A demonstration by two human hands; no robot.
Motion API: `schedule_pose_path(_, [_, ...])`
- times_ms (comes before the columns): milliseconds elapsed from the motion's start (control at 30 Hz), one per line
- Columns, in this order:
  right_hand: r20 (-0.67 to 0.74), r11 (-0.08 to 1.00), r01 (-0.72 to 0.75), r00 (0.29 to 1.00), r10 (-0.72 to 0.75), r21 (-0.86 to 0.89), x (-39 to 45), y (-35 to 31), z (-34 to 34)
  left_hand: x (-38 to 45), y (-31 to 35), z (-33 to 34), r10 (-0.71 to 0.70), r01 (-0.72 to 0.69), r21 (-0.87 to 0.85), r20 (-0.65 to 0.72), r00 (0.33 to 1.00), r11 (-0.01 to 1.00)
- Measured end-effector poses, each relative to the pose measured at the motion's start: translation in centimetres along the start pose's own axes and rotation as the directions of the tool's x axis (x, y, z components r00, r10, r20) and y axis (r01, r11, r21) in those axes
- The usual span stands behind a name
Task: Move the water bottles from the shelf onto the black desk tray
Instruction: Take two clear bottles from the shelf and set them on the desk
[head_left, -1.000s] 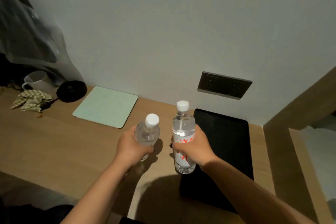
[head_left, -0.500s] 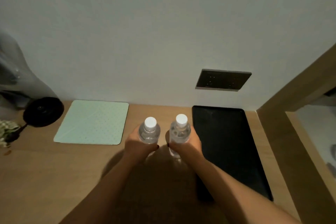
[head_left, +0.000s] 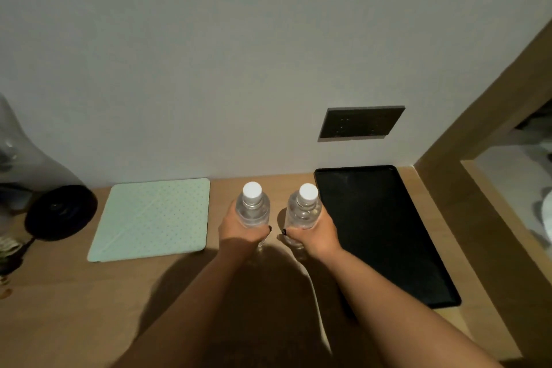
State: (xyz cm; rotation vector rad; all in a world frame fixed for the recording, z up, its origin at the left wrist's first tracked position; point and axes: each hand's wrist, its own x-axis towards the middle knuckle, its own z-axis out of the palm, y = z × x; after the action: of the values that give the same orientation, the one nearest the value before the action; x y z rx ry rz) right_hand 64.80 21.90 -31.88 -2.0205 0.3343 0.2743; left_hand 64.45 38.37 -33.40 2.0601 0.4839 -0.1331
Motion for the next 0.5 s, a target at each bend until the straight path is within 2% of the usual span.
schedule_pose_path(133, [-0.002, 1.0, -0.003, 1.0, 0.003, 0.015, 0.0, -0.2, 0.1, -0.3, 0.7, -0.2, 0.008, -0.008, -0.02, 0.005, 1.0, 1.0])
schedule_pose_path(233, [0.032, 0.999, 0.017, 0.999, -0.018, 0.029, -0.5, -0.7, -0.5, -0.2, 0.7, -1.4, 0.029, -0.031, 0.022, 0.111, 0.993, 0.999])
schedule_pose_path(333, [0.06, 0.995, 0.043, 0.997, -0.048, 0.088, -1.3, -1.5, -1.9, -0.5, 1.9, -3.1, 0.07, -0.069, -0.011, 0.124, 0.99, 0.998])
schedule_pose_path(400, [0.078, 0.996, 0.059, 0.995, -0.064, 0.065, -2.0, -2.1, -3.3, -0.7, 3.5, -4.1, 0.111, -0.109, -0.024, 0.127, 0.986, 0.994])
schedule_pose_path(500, [0.081, 0.988, 0.143, 0.987, -0.138, -0.055, -3.1, -3.1, -6.1, -1.6, 6.7, -5.6, 0.195, -0.211, 0.068, 0.191, 0.962, 0.975])
